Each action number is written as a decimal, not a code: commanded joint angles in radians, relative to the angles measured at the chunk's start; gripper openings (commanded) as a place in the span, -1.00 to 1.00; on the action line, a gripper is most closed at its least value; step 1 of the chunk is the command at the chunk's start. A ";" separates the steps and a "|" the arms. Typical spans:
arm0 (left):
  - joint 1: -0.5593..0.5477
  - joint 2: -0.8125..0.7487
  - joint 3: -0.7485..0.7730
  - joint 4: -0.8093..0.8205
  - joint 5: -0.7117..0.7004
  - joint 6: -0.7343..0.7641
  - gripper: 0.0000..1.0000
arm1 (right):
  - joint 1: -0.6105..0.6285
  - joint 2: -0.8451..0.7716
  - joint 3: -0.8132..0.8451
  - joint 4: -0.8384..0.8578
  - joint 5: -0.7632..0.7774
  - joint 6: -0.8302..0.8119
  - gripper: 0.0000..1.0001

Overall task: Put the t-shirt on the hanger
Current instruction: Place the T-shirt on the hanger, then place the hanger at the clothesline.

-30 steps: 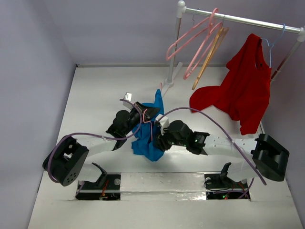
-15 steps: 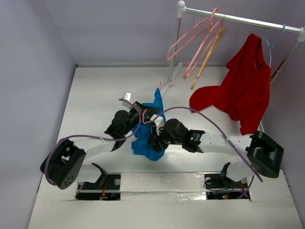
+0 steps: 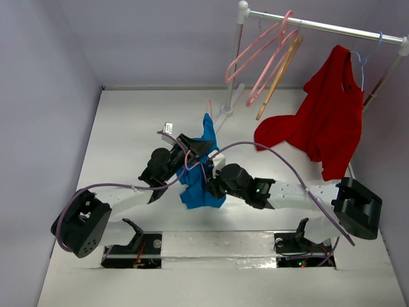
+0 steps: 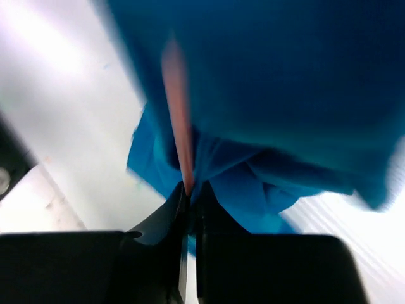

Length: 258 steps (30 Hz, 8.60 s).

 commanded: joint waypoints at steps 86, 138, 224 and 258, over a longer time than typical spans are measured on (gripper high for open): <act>0.262 -0.133 0.395 -0.426 -0.413 0.495 -1.00 | 0.006 -0.838 0.331 -0.769 -0.272 0.088 -1.00; -0.612 -0.265 0.309 -0.345 -0.626 0.542 -1.00 | 0.006 -0.689 0.181 -0.633 0.066 0.118 0.54; -0.531 -0.492 0.290 -0.589 -0.608 0.754 0.24 | 0.024 -0.804 0.466 -1.447 0.481 0.517 -1.00; -0.494 -0.569 0.121 -0.503 -0.594 0.802 0.81 | -0.009 -0.569 0.810 -0.759 1.138 -0.394 -1.00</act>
